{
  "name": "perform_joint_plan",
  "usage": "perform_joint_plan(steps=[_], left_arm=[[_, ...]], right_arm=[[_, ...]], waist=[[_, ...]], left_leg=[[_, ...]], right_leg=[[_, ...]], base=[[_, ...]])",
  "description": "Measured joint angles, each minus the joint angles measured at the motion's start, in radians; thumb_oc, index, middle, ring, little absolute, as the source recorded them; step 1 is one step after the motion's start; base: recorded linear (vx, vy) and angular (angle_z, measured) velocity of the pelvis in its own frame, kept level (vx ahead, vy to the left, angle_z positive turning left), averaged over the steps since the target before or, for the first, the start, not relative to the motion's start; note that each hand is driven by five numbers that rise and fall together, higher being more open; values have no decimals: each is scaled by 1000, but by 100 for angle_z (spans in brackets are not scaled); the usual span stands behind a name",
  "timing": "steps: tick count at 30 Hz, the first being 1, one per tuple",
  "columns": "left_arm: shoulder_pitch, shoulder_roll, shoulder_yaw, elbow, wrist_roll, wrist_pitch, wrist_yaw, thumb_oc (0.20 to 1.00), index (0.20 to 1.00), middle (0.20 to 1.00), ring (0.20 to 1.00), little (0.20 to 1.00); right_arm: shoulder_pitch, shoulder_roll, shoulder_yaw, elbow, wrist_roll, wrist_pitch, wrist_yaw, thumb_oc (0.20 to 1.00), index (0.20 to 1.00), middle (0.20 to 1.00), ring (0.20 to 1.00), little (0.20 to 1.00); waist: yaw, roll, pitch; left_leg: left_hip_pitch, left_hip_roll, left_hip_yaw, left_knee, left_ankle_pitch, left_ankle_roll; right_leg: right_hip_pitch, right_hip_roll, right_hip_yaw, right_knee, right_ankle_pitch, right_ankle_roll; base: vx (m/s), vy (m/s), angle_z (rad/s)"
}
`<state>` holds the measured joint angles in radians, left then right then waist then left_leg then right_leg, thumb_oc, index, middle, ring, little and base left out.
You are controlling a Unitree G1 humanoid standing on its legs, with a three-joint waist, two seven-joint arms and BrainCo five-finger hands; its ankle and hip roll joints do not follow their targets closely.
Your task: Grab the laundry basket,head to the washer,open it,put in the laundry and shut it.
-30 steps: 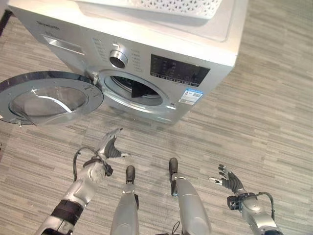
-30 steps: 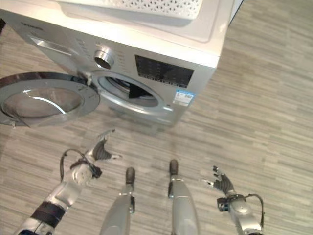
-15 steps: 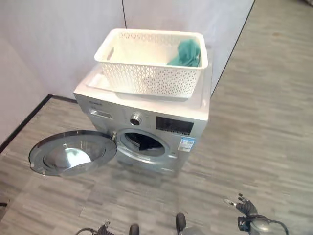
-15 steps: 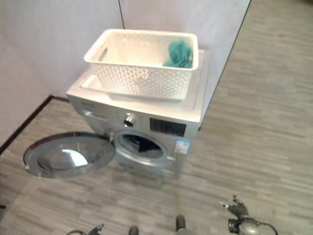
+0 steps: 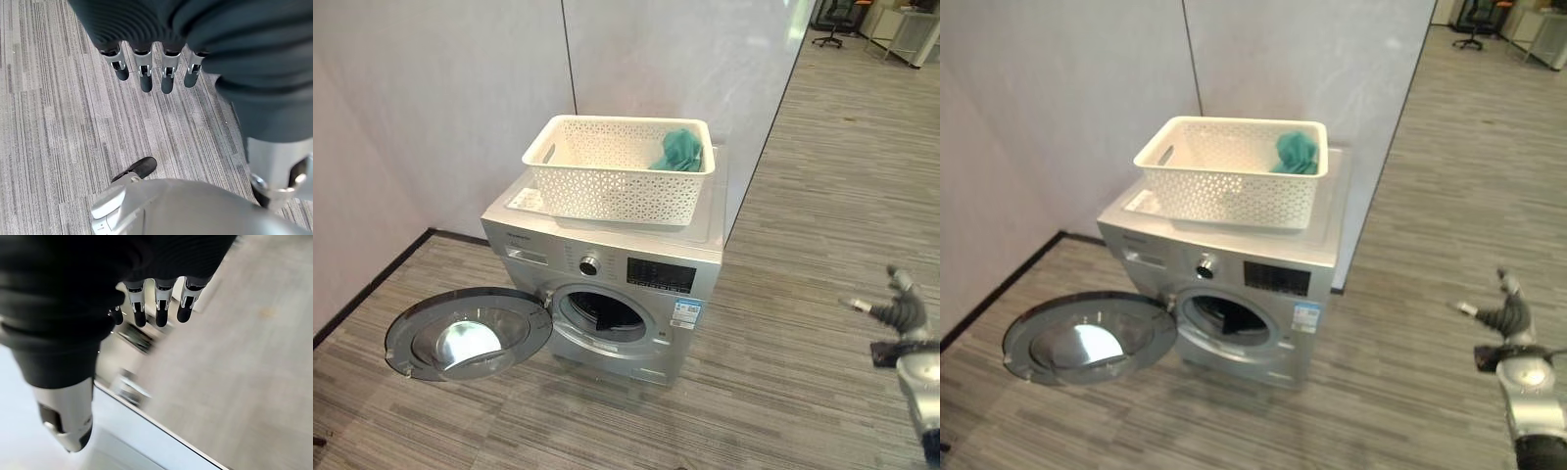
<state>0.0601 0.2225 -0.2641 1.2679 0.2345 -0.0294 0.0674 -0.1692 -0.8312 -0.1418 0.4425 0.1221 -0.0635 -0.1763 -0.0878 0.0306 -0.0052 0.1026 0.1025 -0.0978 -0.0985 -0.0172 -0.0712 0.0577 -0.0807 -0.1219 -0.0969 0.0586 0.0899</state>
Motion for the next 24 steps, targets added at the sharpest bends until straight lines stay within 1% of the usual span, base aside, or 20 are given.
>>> perform_joint_plan(steps=[1, 2, 4, 5, 6, 7, 9, 10, 11, 12, 13, 14, 15, 16, 18, 19, 21, 22, 23, 24], left_arm=[[-1, -3, -7, 1, 0, 1, 0, 1000, 1000, 1000, 1000, 1000], [-7, -4, -20, 0, 0, 3, -5, 1000, 1000, 1000, 1000, 1000], [-11, -6, -37, -6, -2, 5, -5, 1000, 1000, 1000, 1000, 1000], [-14, -6, -38, -4, -2, 7, -7, 1000, 1000, 1000, 1000, 1000], [-19, -6, -47, -4, -2, 9, -9, 1000, 1000, 1000, 1000, 1000], [-31, -10, -69, -13, -4, 10, -10, 1000, 1000, 1000, 1000, 1000], [-34, -8, -72, -22, -9, 9, -12, 1000, 1000, 1000, 1000, 1000], [-21, 0, -88, -34, -31, 8, -12, 1000, 1000, 1000, 1000, 1000], [-31, 3, -94, -28, -37, 7, -14, 1000, 1000, 1000, 1000, 1000], [-32, 8, -92, -31, -39, 5, -12, 1000, 1000, 1000, 1000, 1000], [-32, 16, -91, -32, -41, -6, -12, 1000, 1000, 1000, 1000, 1000], [-27, 18, -86, -30, -45, -11, -11, 1000, 1000, 1000, 1000, 1000], [-22, 26, -72, -24, -63, -13, -13, 1000, 1000, 1000, 1000, 1000], [-19, 31, -72, -16, -70, -16, -13, 1000, 1000, 1000, 1000, 1000], [-29, 40, -71, 8, -70, -17, -20, 1000, 1000, 1000, 1000, 1000], [-33, 41, -62, 10, -71, -17, -24, 1000, 1000, 1000, 1000, 1000], [-40, 38, -60, 8, -76, -23, -30, 1000, 1000, 1000, 1000, 1000], [-40, 40, -58, 8, -79, -29, -33, 1000, 1000, 1000, 1000, 1000], [-43, 41, -56, 13, -79, -29, -33, 1000, 1000, 1000, 1000, 1000], [-45, 44, -49, 11, -80, -31, -35, 1000, 1000, 1000, 1000, 1000]], right_arm=[[-49, -24, 27, -11, -1, -4, -8, 1000, 1000, 1000, 1000, 1000], [-96, -49, 44, -36, -6, -14, -20, 1000, 1000, 1000, 1000, 1000], [-238, -85, 165, -15, -22, -3, -20, 1000, 1000, 1000, 1000, 1000], [-282, -108, 204, -16, -24, -7, -20, 1000, 1000, 1000, 1000, 1000], [-354, -125, 248, -8, -42, -12, -18, 1000, 1000, 1000, 1000, 1000], [-589, -161, 440, 67, -63, -8, -18, 1000, 1000, 1000, 1000, 1000], [-721, -139, 502, 112, -80, -26, -14, 1000, 1000, 1000, 1000, 1000], [-859, -75, 576, 225, -80, -14, -7, 1000, 1000, 1000, 1000, 1000], [-1010, -64, 728, 334, -79, 2, 6, 1000, 1000, 1000, 1000, 1000], [-1028, -62, 722, 337, -79, -3, 12, 1000, 1000, 1000, 1000, 1000], [-1065, -33, 727, 368, -80, -14, 20, 1000, 1000, 1000, 1000, 1000], [-1106, 1, 757, 411, -80, -15, 30, 1000, 1000, 1000, 1000, 1000], [-1126, 50, 773, 484, -89, -10, 55, 1000, 1000, 1000, 1000, 1000], [-1150, 101, 795, 549, -99, -4, 65, 1000, 1000, 1000, 1000, 1000], [-1166, 147, 863, 659, -121, 5, 102, 1000, 1000, 1000, 1000, 1000], [-1166, 155, 874, 685, -142, 16, 130, 1000, 1000, 1000, 1000, 1000], [-1172, 154, 881, 727, -172, 25, 155, 1000, 1000, 1000, 1000, 1000], [-1176, 151, 891, 783, -197, 40, 174, 1000, 1000, 1000, 1000, 1000], [-1177, 148, 892, 802, -209, 46, 184, 1000, 1000, 1000, 1000, 1000], [-1179, 140, 900, 827, -221, 50, 194, 1000, 1000, 1000, 1000, 1000]], waist=[[-2, 3, -2], [17, 0, -6], [18, 0, -7], [20, 0, -8], [43, -3, -10], [53, -2, -13], [98, -16, -16], [89, -21, -15], [103, -23, -14], [119, -34, -16], [135, -44, -18], [142, -54, -18], [168, -77, -20], [173, -91, -21], [195, -105, -16], [210, -108, -4], [212, -102, 14], [217, -93, 31], [213, -85, 43], [209, -77, 55]], left_leg=[[0, 1, 2, 0, -1, -2], [-1, 5, -3, 0, -1, -2], [0, 8, 2, 0, -1, -3], [-1, 9, -2, 1, 1, -6], [-1, 11, -7, 1, 4, -12], [-3, 12, -7, 5, 8, -17], [-6, 10, -26, 5, 9, -20], [-2, 9, -27, 9, 9, -20], [-10, 4, -29, 26, 6, -21], [-17, 1, -34, 26, 6, -20], [-16, -5, -40, 25, 6, -21], [-18, -9, -42, 26, 6, -20], [-24, -22, -52, 27, 5, -18], [-22, -31, -52, 28, 3, -13], [-34, -56, -58, 45, -4, 4], [-47, -75, -65, 67, -11, 16], [-65, -103, -85, 99, -23, 36], [-89, -137, -104, 141, -40, 60], [-91, -139, -118, 159, -46, 66], [-98, -145, -137, 180, -62, 78]], right_leg=[[-3, 2, 4, 0, -1, 2], [0, 4, -1, 0, -1, 1], [-3, 9, 4, 0, 2, -1], [-3, 10, 3, 0, 1, -1], [0, 10, -9, 0, 3, -3], [-2, 12, -4, 0, 3, -2], [8, 7, -35, 0, 3, -7], [11, 6, -38, 9, 7, -7], [12, 6, -27, 9, 5, -3], [12, 2, -35, 9, 4, -2], [11, -1, -41, 9, 4, -3], [12, -4, -41, 9, 5, -2], [10, -15, -44, 9, 3, 0], [13, -23, -44, 9, 2, 2], [13, -47, -47, 10, 3, 11], [11, -67, -51, 18, 0, 22], [6, -89, -56, 53, -15, 29], [-12, -114, -47, 114, -35, 31], [-24, -121, -41, 156, -49, 22], [-47, -128, -24, 214, -66, 27]], base=[[0, 0, 0], [-6, -11, -4], [-18, 3, -5], [-23, 11, 7], [-21, 15, 11], [-26, 51, 13], [-32, 81, 18], [-36, 115, 15], [-43, 129, 16], [-43, 129, 21], [-37, 114, 17], [-42, 175, 13], [-48, 242, 6], [-30, 179, 9], [-16, 137, 12], [-20, 188, 19], [-26, 164, 35], [-8, 99, 50], [45, 49, 52], [56, -20, 36]])
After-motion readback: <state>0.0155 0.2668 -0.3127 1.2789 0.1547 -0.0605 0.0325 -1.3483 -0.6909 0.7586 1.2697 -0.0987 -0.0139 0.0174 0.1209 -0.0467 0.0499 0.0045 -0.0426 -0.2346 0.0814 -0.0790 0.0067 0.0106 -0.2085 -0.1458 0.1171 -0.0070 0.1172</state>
